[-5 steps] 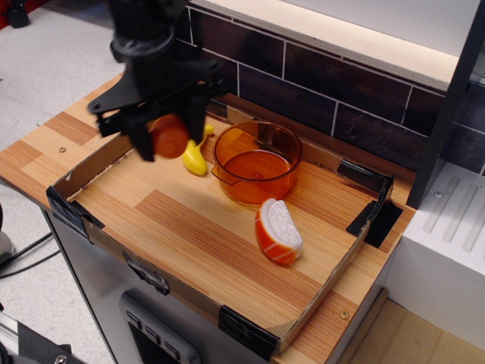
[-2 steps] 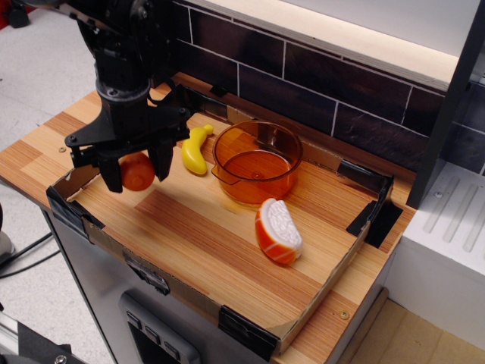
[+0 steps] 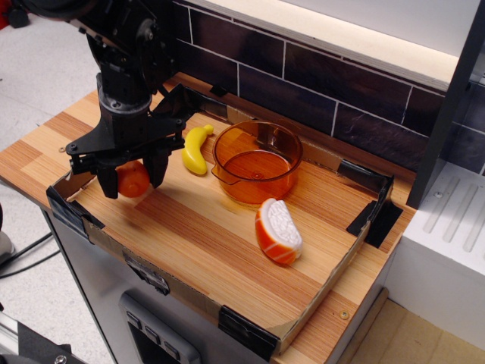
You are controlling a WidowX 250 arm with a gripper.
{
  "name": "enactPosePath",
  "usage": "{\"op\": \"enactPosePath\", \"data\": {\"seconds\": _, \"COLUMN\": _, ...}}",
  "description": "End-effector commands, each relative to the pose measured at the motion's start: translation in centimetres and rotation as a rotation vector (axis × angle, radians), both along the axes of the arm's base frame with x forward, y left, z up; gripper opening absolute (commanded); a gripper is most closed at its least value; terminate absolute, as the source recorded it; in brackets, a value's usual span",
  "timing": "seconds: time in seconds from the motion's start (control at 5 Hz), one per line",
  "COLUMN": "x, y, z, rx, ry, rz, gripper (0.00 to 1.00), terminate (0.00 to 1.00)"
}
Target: Take carrot out of pot
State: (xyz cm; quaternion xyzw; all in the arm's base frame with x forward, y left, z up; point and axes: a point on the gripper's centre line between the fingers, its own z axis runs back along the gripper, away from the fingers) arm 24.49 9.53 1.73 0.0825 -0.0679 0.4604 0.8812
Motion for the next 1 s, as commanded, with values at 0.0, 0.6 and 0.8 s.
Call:
{"op": "enactPosePath", "data": {"seconds": 0.0, "x": -0.5, "y": 0.7, "z": 0.6, "rx": 0.050, "ry": -0.025, "rz": -0.012, "gripper": 1.00, "terminate": 0.00}}
{"op": "enactPosePath", "data": {"seconds": 0.6, "x": -0.4, "y": 0.4, "z": 2.3, "rx": 0.016, "ry": -0.045, "rz": -0.012, "gripper": 1.00, "terminate": 0.00}}
{"op": "enactPosePath", "data": {"seconds": 0.8, "x": 0.1, "y": -0.3, "z": 6.6, "rx": -0.089, "ry": -0.098, "rz": 0.044, "gripper": 1.00, "terminate": 1.00}}
